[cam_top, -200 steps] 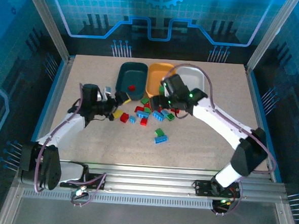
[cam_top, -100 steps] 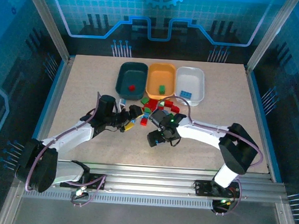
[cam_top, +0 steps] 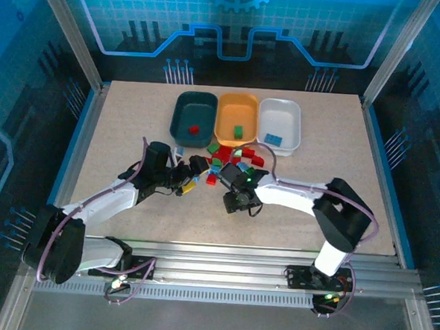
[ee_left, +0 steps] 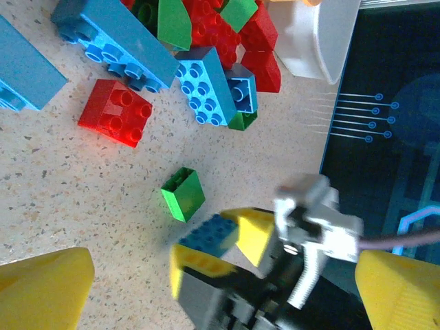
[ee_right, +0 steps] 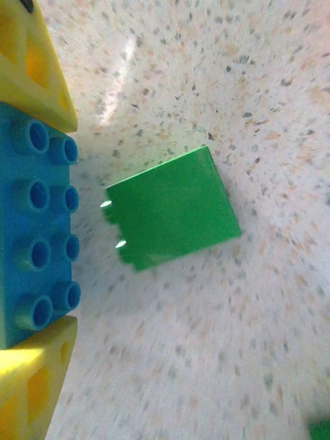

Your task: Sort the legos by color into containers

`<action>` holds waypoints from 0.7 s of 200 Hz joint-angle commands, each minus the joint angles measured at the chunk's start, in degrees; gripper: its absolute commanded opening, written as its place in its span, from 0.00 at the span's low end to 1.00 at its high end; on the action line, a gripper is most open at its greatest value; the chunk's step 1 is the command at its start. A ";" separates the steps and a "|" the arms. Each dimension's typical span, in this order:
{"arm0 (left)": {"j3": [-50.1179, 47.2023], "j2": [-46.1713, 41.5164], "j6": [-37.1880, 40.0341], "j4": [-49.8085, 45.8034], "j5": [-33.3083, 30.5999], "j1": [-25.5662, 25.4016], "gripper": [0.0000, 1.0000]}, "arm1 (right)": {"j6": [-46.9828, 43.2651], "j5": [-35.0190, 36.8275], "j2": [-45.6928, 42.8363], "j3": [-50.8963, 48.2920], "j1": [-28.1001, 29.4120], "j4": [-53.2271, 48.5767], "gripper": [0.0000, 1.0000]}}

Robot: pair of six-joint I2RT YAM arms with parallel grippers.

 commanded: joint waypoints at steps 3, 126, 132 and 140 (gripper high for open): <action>3.28 0.46 0.77 -1.44 -0.89 -0.52 0.99 | -1.04 3.35 -10.01 -0.35 -2.68 -2.78 0.60; 12.01 4.25 2.02 -4.83 1.19 -2.45 0.99 | -16.56 -12.40 17.20 35.72 -41.04 -3.59 0.84; 12.70 3.66 3.56 -6.75 1.18 -2.38 0.99 | -16.89 -12.43 16.79 36.21 -40.97 -3.36 0.86; 13.50 2.70 5.22 -8.95 0.61 -2.36 0.99 | -16.86 -12.18 15.46 36.20 -40.95 -3.16 0.89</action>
